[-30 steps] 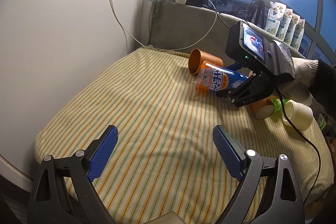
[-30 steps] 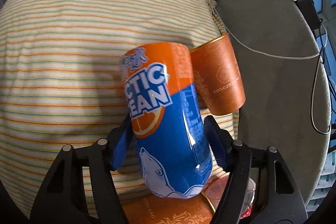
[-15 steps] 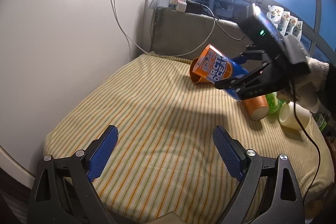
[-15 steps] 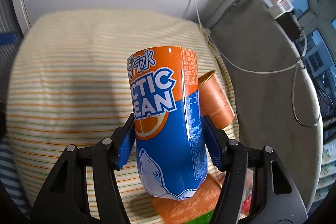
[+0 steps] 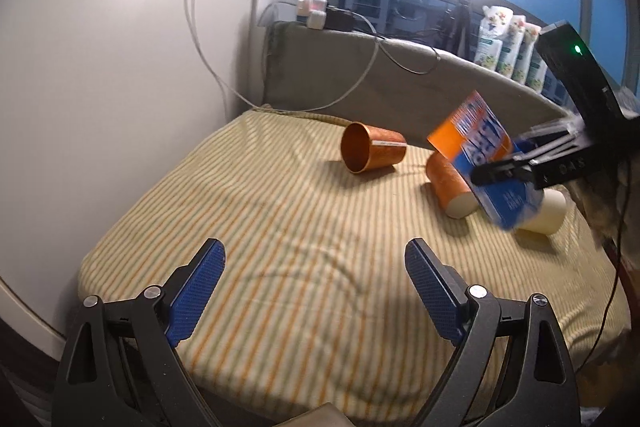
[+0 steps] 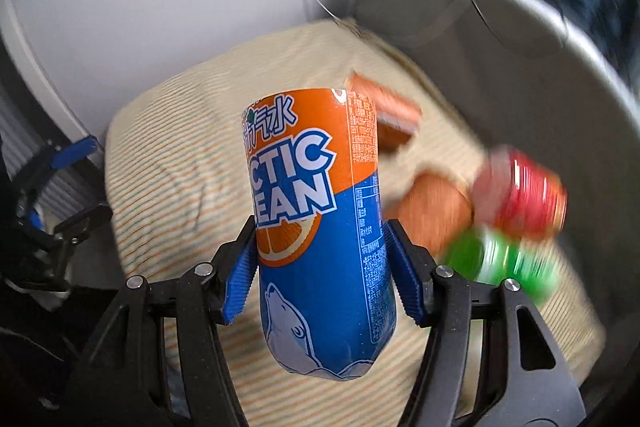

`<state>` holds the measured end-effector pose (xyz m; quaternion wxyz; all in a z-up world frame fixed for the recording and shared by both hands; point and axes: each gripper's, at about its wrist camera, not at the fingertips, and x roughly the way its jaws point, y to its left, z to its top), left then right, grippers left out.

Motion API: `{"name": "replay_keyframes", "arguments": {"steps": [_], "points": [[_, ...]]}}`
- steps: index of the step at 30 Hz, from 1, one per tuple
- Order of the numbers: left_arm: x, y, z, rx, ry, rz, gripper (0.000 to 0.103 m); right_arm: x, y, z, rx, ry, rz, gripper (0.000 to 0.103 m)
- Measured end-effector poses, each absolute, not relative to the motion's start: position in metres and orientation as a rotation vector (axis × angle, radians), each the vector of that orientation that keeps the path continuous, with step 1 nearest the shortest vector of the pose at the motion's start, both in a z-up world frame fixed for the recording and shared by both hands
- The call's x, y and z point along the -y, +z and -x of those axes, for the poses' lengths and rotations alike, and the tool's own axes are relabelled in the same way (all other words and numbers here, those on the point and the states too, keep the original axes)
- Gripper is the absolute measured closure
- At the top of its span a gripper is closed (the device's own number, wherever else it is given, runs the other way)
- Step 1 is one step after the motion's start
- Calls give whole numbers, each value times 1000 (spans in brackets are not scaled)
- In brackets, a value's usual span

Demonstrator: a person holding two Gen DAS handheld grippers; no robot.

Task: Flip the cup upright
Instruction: 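Lift the can with the right tool, set it down near the left tool, open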

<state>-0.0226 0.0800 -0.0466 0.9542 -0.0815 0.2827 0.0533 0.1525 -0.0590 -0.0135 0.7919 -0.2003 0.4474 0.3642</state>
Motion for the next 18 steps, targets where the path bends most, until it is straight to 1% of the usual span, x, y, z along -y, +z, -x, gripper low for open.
{"name": "replay_keyframes", "arguments": {"steps": [5, 12, 18], "points": [[-69, -51, 20, -600, 60, 172, 12, 114, -37, -144, -1120, 727, 135, 40], [-46, -50, 13, -626, -9, 144, 12, 161, -76, -139, -1270, 680, -169, 39], [-35, -50, 6, -666, -61, 165, 12, 181, -96, -135, -1311, 620, -294, 38]]}}
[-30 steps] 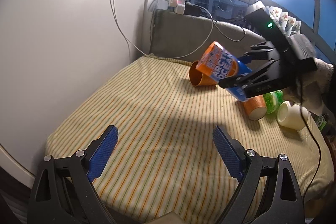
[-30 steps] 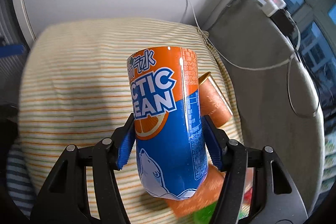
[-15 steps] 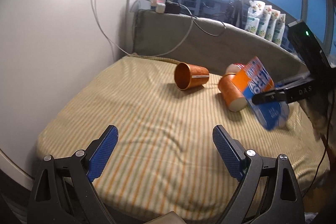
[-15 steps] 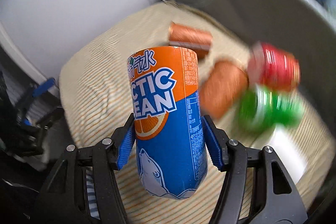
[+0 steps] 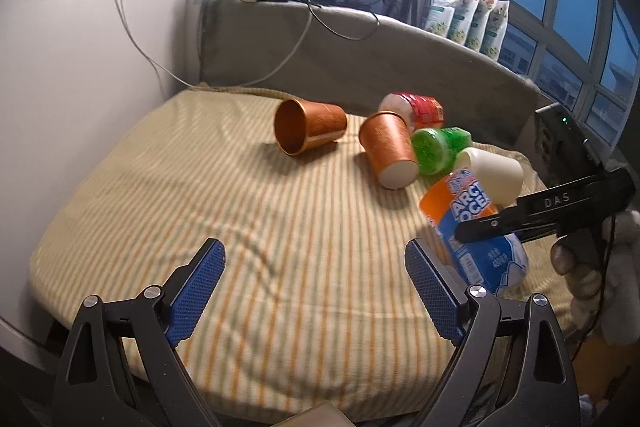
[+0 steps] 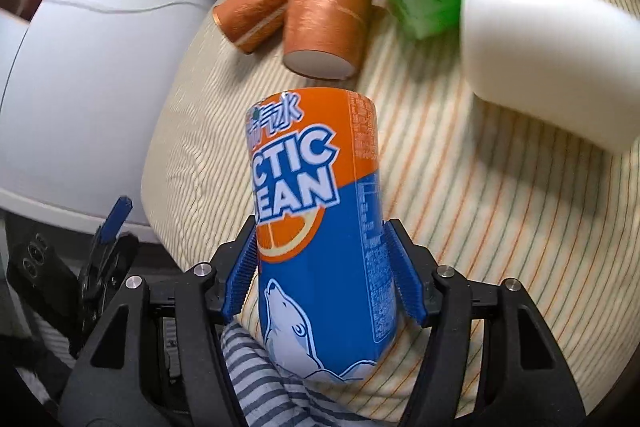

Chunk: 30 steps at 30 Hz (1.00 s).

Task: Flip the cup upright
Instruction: 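Lift the can with the right tool, set it down near the left tool, open, then close the left tool around the lying Arctic Ocean can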

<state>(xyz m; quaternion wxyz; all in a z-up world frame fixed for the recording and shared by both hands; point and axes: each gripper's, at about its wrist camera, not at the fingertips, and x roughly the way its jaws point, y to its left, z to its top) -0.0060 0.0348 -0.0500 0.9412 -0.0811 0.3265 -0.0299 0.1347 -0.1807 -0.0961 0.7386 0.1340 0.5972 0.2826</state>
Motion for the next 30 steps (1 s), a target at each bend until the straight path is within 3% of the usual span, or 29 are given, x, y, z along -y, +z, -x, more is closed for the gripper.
{"name": "replay_keyframes", "arguments": {"steps": [6, 10, 20, 25, 30], "points": [[-26, -50, 1, -698, -95, 184, 12, 192, -101, -131, -1291, 591, -290, 35], [-20, -49, -5, -721, -122, 200, 12, 201, -91, -125, -1243, 589, -273, 21], [-10, -53, -34, -848, -274, 394, 12, 249, -36, -71, -982, 531, -193, 21], [9, -48, -48, -854, -311, 427, 12, 258, -17, -38, -847, 386, -89, 11], [19, -50, -66, -900, -350, 503, 12, 277, -9, -6, -760, 245, -31, 9]]}}
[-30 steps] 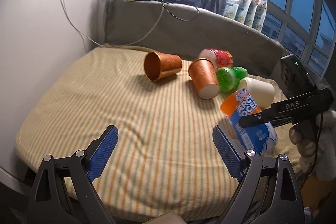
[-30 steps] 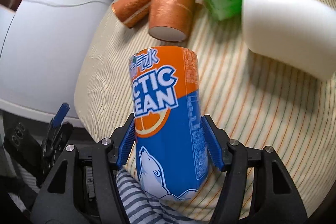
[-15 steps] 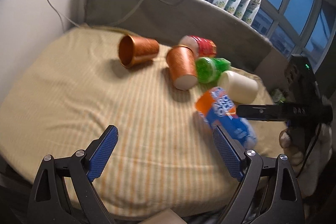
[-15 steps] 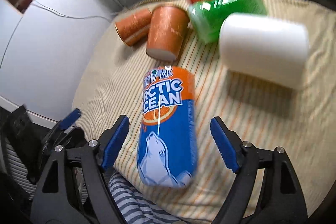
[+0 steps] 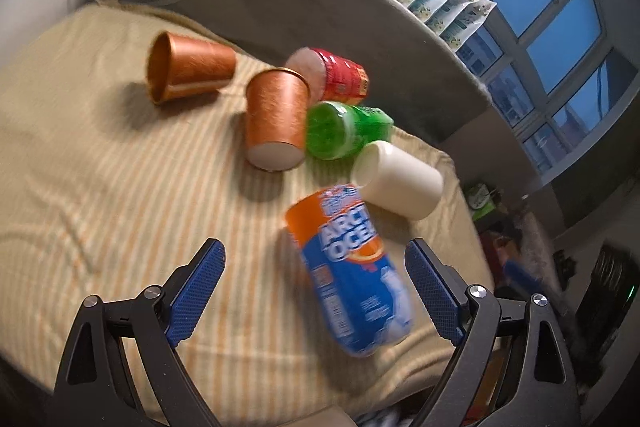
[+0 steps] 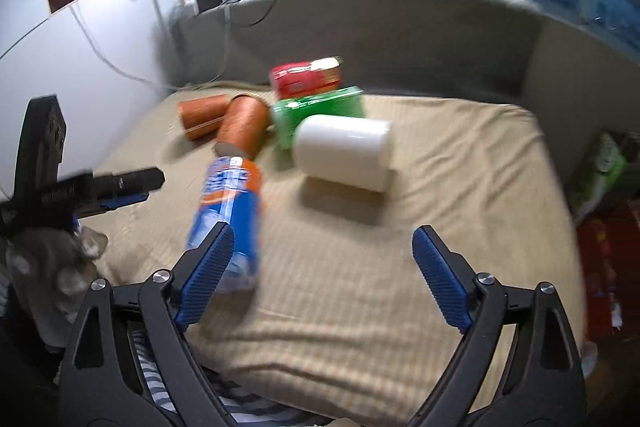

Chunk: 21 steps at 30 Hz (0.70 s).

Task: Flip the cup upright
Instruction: 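Close the left tool around the lying Arctic Ocean can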

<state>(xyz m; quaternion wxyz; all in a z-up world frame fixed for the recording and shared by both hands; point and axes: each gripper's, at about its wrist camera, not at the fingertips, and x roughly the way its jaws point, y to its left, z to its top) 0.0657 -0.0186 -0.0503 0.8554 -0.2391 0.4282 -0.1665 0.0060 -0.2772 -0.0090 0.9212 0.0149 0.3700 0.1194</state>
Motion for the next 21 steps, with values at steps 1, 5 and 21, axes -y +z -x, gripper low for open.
{"name": "replay_keyframes", "arguments": {"steps": [1, 5, 21], "points": [[20, -53, -72, -927, -367, 537, 12, 282, -10, -2, -750, 230, -35, 8], [17, -67, -91, -1009, -364, 662, 12, 302, -14, 8, -741, 196, -72, 8], [32, -94, -118, -1101, -374, 717, 21, 323, -34, 12, -754, 170, -121, 8]]}}
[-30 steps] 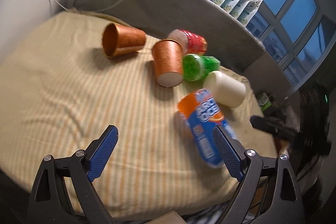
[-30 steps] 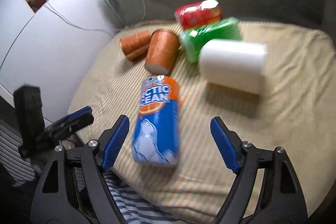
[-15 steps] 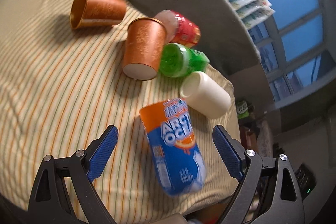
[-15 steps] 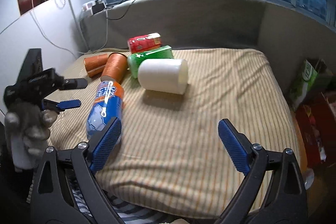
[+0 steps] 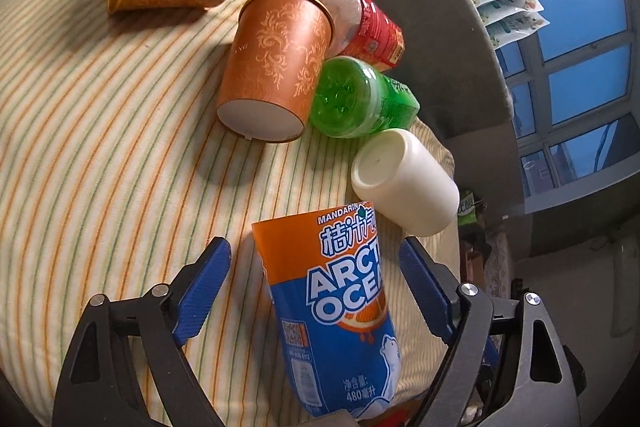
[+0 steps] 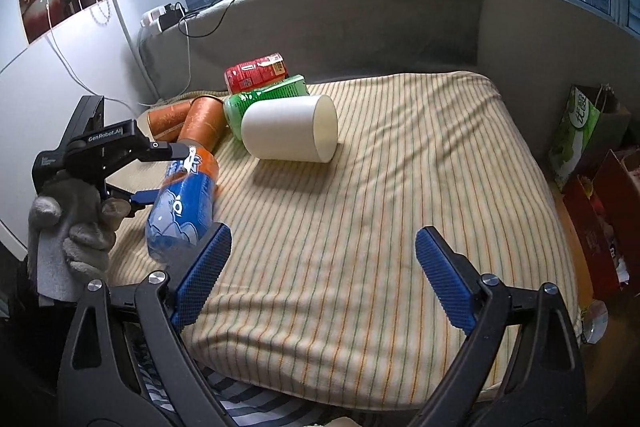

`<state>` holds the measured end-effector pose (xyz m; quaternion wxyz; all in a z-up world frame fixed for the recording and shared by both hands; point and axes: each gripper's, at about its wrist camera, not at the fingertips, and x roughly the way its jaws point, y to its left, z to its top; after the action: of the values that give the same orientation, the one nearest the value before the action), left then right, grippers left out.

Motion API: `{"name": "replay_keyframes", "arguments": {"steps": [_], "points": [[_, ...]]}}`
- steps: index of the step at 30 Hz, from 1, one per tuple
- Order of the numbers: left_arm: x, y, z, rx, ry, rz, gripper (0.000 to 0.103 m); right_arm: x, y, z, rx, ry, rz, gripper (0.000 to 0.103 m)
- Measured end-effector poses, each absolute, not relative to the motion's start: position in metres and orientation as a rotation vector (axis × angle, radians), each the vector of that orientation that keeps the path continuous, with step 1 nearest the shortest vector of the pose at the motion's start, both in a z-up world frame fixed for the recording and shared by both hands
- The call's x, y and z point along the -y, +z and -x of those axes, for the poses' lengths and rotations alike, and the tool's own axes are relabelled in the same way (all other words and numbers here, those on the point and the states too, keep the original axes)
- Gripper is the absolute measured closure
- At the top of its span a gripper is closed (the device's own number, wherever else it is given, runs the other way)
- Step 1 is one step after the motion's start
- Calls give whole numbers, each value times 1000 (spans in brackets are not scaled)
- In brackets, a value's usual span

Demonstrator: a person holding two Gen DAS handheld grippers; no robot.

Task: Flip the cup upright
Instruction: 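Close the left tool around the lying Arctic Ocean can, then lift the can with the left tool and rotate it upright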

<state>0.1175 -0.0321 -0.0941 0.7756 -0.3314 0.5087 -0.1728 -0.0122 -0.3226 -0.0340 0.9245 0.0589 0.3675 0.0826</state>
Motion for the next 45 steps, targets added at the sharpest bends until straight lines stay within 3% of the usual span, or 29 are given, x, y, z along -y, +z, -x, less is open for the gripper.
{"name": "replay_keyframes", "arguments": {"steps": [3, 9, 22, 45], "points": [[33, -95, -118, -1106, -375, 706, 30, 326, -36, 13, -753, 154, -123, 8], [32, -96, -120, -1100, -377, 695, 38, 333, -39, 12, -756, 134, -143, 8], [39, -69, -110, -992, -383, 585, 40, 341, -42, 12, -758, 110, -169, 8], [90, -19, -83, -664, -311, 137, 41, 349, -48, 11, -763, 103, -203, 8]]}}
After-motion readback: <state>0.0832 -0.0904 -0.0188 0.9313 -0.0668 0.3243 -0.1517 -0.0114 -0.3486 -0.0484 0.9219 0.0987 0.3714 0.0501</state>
